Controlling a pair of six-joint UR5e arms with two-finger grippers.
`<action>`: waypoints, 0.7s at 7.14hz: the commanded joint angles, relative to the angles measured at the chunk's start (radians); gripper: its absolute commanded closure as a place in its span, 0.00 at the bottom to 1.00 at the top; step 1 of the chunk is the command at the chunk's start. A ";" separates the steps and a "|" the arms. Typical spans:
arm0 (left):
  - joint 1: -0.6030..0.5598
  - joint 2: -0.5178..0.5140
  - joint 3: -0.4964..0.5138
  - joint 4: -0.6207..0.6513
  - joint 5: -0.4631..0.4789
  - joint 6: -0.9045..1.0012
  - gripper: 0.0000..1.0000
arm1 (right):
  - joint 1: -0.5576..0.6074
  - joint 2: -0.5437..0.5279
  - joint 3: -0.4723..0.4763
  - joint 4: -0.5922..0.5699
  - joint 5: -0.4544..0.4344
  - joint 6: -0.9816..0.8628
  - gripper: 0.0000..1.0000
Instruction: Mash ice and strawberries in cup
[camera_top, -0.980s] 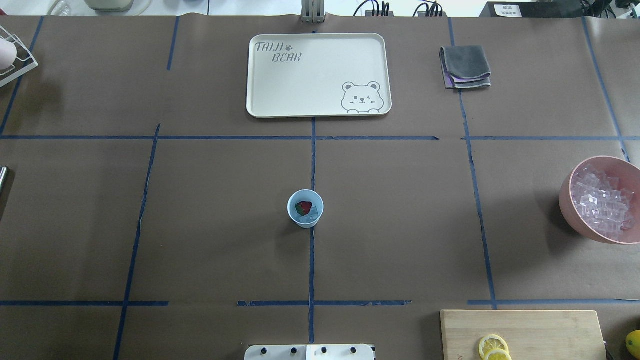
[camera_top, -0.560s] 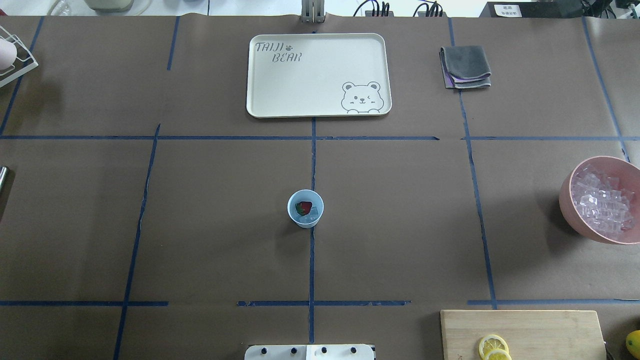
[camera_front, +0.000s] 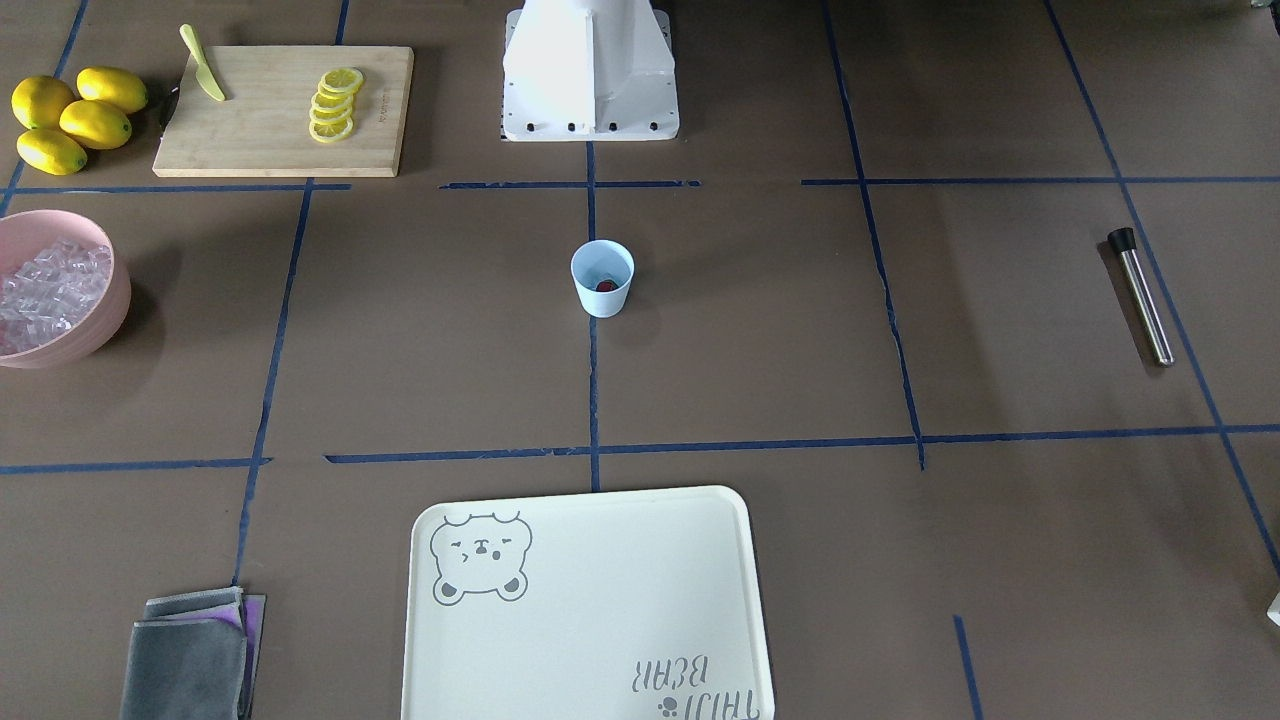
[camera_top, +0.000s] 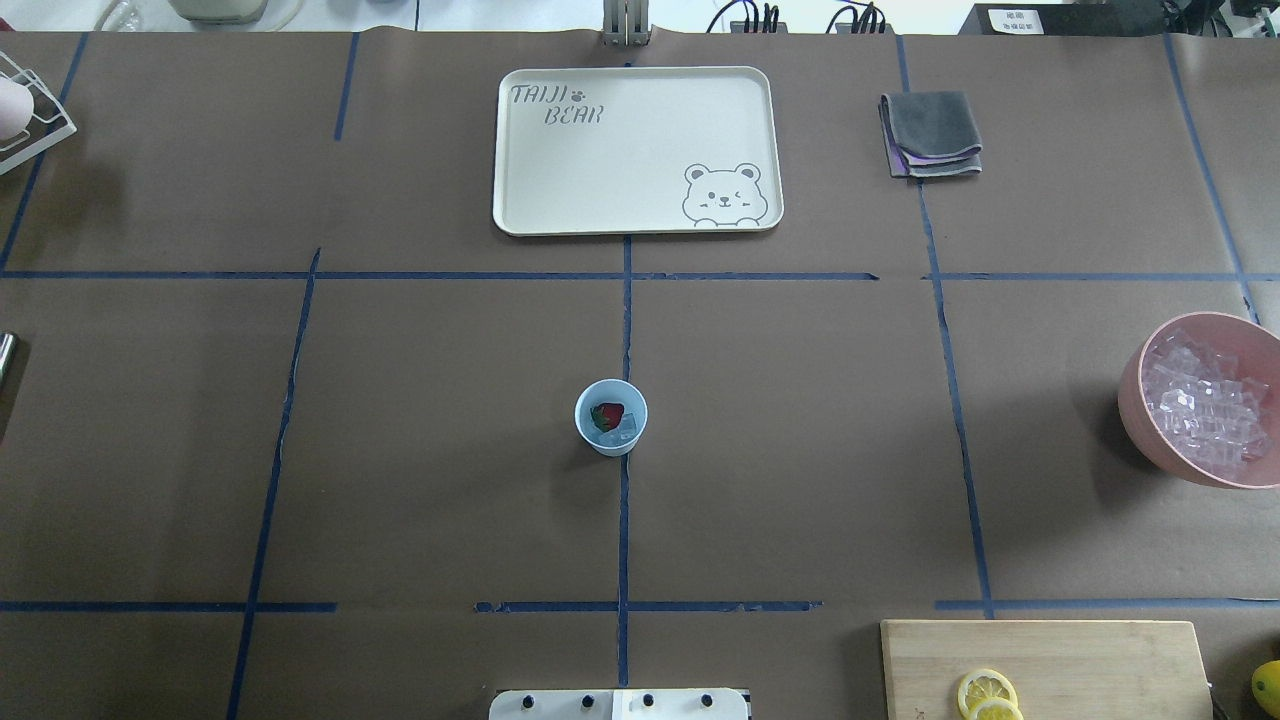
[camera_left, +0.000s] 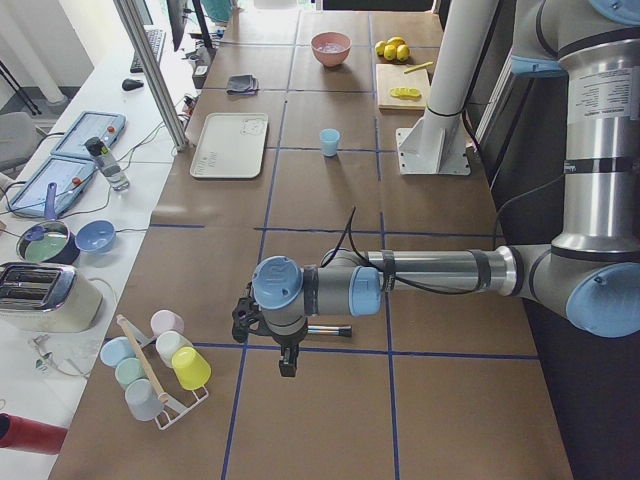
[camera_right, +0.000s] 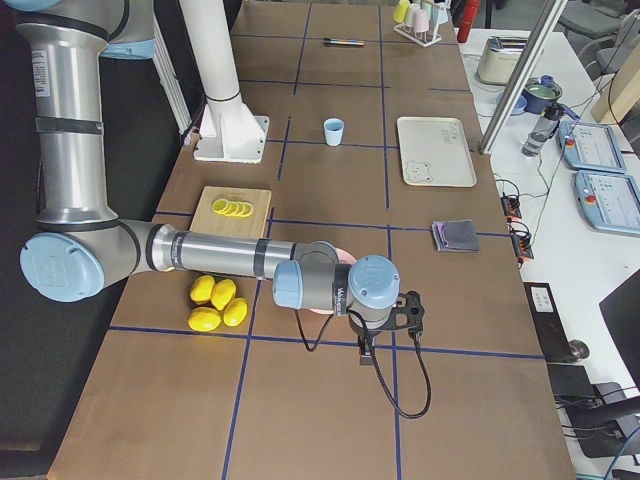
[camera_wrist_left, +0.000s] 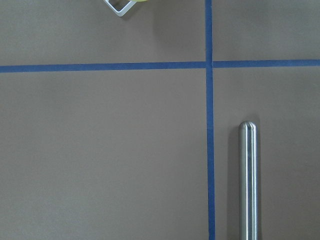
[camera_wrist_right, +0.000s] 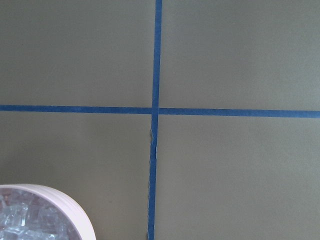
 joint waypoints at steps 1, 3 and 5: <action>0.000 0.001 0.000 -0.002 0.000 0.000 0.00 | 0.001 -0.003 -0.002 0.015 0.000 0.003 0.00; 0.000 0.003 0.000 0.000 0.002 0.005 0.00 | 0.001 -0.003 -0.006 0.021 -0.002 0.002 0.00; 0.000 0.003 0.000 -0.002 0.002 0.005 0.00 | 0.001 -0.003 -0.008 0.021 -0.002 0.002 0.00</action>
